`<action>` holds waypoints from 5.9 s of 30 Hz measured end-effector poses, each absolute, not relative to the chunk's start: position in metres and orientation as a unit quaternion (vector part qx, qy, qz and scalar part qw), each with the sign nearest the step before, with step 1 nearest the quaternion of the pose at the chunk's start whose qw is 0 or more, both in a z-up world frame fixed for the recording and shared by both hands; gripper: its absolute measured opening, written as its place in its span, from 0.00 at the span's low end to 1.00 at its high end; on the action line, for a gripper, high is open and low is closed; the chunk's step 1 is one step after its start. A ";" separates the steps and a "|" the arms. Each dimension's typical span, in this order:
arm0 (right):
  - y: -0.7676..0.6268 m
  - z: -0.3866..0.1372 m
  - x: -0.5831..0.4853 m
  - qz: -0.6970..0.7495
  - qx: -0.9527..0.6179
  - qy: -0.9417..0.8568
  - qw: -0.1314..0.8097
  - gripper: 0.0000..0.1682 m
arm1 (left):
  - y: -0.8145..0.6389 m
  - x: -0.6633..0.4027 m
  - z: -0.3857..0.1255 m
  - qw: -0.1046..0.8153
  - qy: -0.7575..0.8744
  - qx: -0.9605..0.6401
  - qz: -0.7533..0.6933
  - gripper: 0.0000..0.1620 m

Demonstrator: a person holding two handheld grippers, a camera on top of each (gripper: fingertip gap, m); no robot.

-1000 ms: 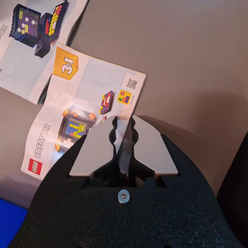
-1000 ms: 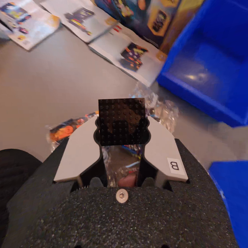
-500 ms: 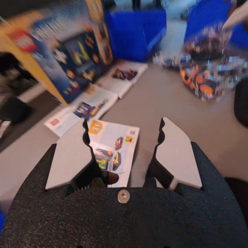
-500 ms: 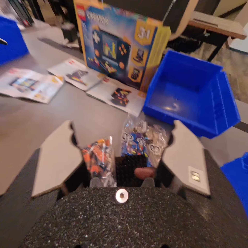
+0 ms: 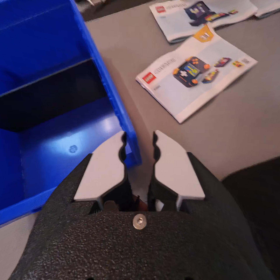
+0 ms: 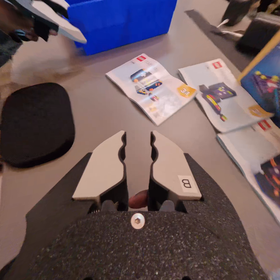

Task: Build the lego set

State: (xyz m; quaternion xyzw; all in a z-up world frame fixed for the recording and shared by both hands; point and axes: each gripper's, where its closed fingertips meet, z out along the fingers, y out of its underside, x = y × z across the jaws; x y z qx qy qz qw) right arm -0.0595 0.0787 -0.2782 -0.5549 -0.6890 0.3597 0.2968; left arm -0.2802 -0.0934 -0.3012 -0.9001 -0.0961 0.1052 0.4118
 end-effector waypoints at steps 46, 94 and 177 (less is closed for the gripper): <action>0.132 -0.320 0.163 0.221 -0.672 -0.567 0.422 0.08 | -0.035 -0.178 -0.222 0.558 -0.058 -0.813 0.153 0.25; 0.132 -0.330 0.086 0.242 -0.695 -0.574 0.360 0.34 | 0.062 0.035 -0.353 0.370 0.268 -0.884 -0.102 0.15; 0.118 -0.216 0.192 0.094 -0.748 -0.303 0.583 0.88 | -0.052 -0.086 -0.196 0.607 -0.056 -0.775 0.163 0.90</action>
